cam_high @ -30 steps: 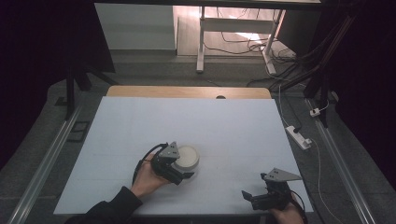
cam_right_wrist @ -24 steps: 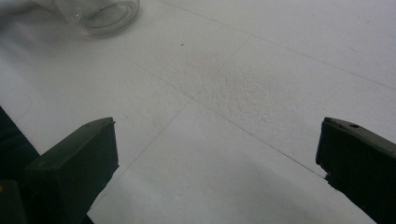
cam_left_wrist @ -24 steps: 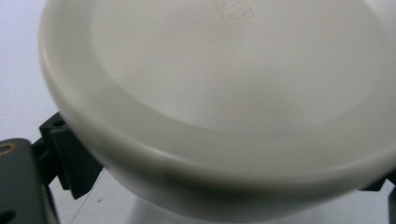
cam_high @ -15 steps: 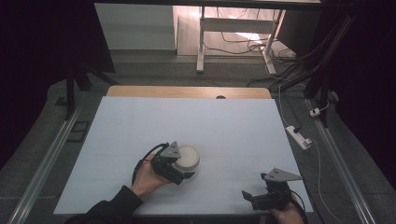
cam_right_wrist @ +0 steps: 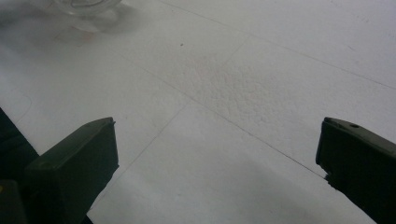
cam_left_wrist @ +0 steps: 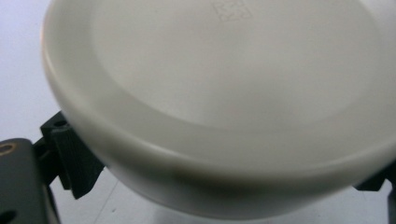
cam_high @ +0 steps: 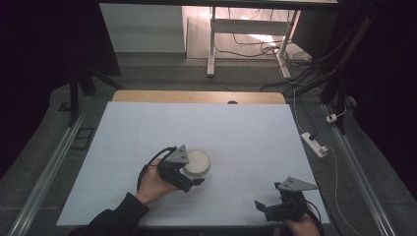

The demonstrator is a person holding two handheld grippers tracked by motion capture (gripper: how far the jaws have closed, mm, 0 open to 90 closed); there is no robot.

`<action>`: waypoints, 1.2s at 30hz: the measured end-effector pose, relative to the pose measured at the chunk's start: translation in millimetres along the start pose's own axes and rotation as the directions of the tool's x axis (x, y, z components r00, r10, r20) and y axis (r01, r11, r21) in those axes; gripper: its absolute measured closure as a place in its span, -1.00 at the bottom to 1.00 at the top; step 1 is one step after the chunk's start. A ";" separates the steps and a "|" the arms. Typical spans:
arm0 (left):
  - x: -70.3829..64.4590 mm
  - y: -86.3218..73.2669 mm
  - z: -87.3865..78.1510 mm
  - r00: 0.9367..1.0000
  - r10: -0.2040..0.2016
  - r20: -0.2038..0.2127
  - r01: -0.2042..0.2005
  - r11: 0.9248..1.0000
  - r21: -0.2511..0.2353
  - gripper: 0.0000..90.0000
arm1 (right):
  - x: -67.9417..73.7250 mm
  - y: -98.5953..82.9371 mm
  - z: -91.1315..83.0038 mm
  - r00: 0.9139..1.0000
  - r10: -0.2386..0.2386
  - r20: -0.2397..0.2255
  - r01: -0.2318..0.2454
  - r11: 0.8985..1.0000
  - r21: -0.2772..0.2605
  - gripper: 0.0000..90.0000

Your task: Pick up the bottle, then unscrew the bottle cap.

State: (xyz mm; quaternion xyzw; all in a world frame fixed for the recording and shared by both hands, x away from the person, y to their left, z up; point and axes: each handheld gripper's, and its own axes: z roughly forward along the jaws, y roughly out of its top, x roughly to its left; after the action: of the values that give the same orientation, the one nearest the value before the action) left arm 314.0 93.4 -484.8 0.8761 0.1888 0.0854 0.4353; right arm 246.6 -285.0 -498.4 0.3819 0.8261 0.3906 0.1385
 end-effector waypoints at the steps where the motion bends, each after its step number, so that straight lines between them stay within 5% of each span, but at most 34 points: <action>1: 0.5 1.0 -0.9 1.000 0.001 0.002 -0.001 1.000 -0.003 -0.84 | -0.1 0.0 0.0 1.000 0.000 -0.001 0.000 1.000 0.000 -1.00; 19: -2.0 17.4 -23.0 1.000 -0.002 0.003 0.002 0.998 -0.057 -0.84 | -0.3 -0.1 -0.4 1.000 0.002 0.000 -0.002 1.000 -0.003 -1.00; 36: -5.1 21.1 -35.9 1.000 0.015 -0.009 -0.015 0.999 -0.033 -0.83 | 2.7 0.5 -0.3 1.000 -0.022 0.011 0.022 1.000 -0.003 -1.00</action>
State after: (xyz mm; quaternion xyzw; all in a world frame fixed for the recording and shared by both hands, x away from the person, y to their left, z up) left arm 303.5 105.9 -446.2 0.8699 0.1827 0.0957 0.4481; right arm 245.0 -283.0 -497.7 0.3745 0.8290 0.3880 0.1478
